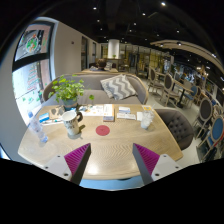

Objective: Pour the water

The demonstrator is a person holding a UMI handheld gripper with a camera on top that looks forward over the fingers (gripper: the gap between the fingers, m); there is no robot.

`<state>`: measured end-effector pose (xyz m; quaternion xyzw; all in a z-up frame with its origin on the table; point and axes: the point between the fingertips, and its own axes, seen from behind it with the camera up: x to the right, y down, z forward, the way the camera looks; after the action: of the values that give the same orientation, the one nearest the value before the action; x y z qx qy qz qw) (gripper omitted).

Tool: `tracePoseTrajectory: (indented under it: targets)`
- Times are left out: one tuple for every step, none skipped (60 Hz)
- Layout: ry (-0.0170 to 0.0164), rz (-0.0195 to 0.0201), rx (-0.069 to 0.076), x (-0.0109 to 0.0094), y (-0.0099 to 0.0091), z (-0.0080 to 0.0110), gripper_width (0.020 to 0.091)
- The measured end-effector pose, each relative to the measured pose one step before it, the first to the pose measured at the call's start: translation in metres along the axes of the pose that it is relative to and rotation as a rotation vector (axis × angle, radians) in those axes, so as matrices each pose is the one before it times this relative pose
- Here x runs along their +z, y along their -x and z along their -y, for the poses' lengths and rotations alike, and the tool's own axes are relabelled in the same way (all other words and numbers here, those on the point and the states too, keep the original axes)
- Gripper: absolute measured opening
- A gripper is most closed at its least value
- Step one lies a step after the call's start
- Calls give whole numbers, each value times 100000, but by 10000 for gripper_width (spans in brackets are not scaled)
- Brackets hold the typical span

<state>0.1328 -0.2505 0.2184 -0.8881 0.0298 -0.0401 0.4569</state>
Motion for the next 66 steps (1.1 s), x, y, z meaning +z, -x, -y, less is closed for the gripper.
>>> tracePoseTrajectory:
  targets:
    - [88, 73, 15, 12, 56, -47, 860]
    - [101, 50, 3, 11, 83, -65, 859]
    - [177, 3, 9, 6, 129, -114, 859]
    - [228, -5, -3, -4, 168, -149, 859]
    - [297, -18, -39, -26, 36, -109, 859]
    - [332, -3, -4, -42, 283, -190, 859]
    - [314, 22, -2, -71, 305, -172, 858]
    - [325, 55, 31, -48, 302, -178, 859]
    - [300, 55, 33, -46, 333, -195, 856]
    - [302, 95, 38, -52, 348, -187, 856]
    - [269, 24, 57, -49, 358, -190, 854]
    - [302, 102, 41, -58, 369, -187, 856]
    - [305, 186, -29, -39, 409, -196, 856]
    - [313, 287, -37, -41, 457, -190, 857]
    - [273, 334, -77, -42, 502, -183, 857]
    - [206, 327, -76, -11, 515, -199, 858]
    - [174, 340, -89, -5, 546, -179, 857]
    - [148, 327, -130, 5, 540, -196, 857]
    - [160, 348, -144, 10, 559, -212, 857]
    - [115, 397, -158, 39, 629, -215, 857]
    - [53, 530, -187, 58, 661, -208, 857]
    - [-21, 568, -208, 67, 717, -173, 857]
    - [84, 563, -233, 91, 770, -135, 857]
    - [-86, 486, -211, -77, 718, -211, 857]
    - [40, 469, -232, 59, 764, -186, 857]
    - [101, 489, -275, 48, 797, -189, 856]
    - [197, 599, -302, 155, 878, -186, 857]
    - [131, 632, -335, 86, 889, -235, 854]
    - [199, 644, -373, 103, 897, -246, 855]
    - [359, 572, -349, 150, 916, -267, 855]
    - [519, 493, -313, 145, 892, -289, 854]
    - [582, 436, -227, 147, 907, -293, 854]
    - [510, 503, -174, 163, 924, -227, 854]
    - [343, 651, -86, 163, 964, -200, 857]
    - [234, 785, -43, 169, 1017, -180, 855]
    - [189, 914, 15, 215, 1053, -167, 856]
    - [206, 906, 97, 218, 1059, -145, 855]
    - [215, 940, 145, 249, 995, -150, 856]
    - [192, 1005, 167, 278, 993, -140, 855]
    - [94, 1058, 206, 311, 1032, -56, 856]
    - [-44, 1148, 201, 338, 1063, -32, 857]
    - [-290, 1206, 152, 386, 1027, 8, 854]
    - [-427, 1146, 108, 403, 981, 66, 857]
    - [-464, 943, 92, 459, 898, 77, 856]
    - [-329, 789, 64, 499, 876, 95, 859]
    - [-247, 834, 77, 506, 870, 80, 861]
    - [-258, 720, 139, 515, 830, 82, 861]
    - [-386, 625, 154, 540, 780, 127, 860]
    - [-459, 603, 178, 520, 730, 162, 860]
    - [-593, 583, 174, 542, 694, 201, 861]
    - [-631, 634, 147, 552, 665, 212, 860]
    - [-621, 641, 65, 615, 663, 199, 860]
    - [-584, 601, -27, 632, 633, 199, 861]
    - [-619, 558, -112, 663, 604, 214, 861]
    - [-570, 366, -164, 655, 520, 209, 863]
    - [-502, 100, -100, 681, 456, 231, 860]
    - [-450, -128, -23, 692, 362, 214, 860]
    - [-571, -232, 23, 710, 346, 268, 861]
    - [-788, -146, 59, 716, 311, 308, 862]
    - [-919, -175, 132, 644, 275, 300, 861]
    - [-882, -194, 156, 695, 258, 296, 861]
    - [-763, -242, 157, 678, 193, 254, 862]
    - [-648, -361, 134, 697, 180, 244, 862]
    - [-619, -394, 198, 636, 125, 220, 862]
    - [-571, -561, 259, 691, 124, 214, 861]
    - [-599, -511, 259, 672, 102, 200, 861]
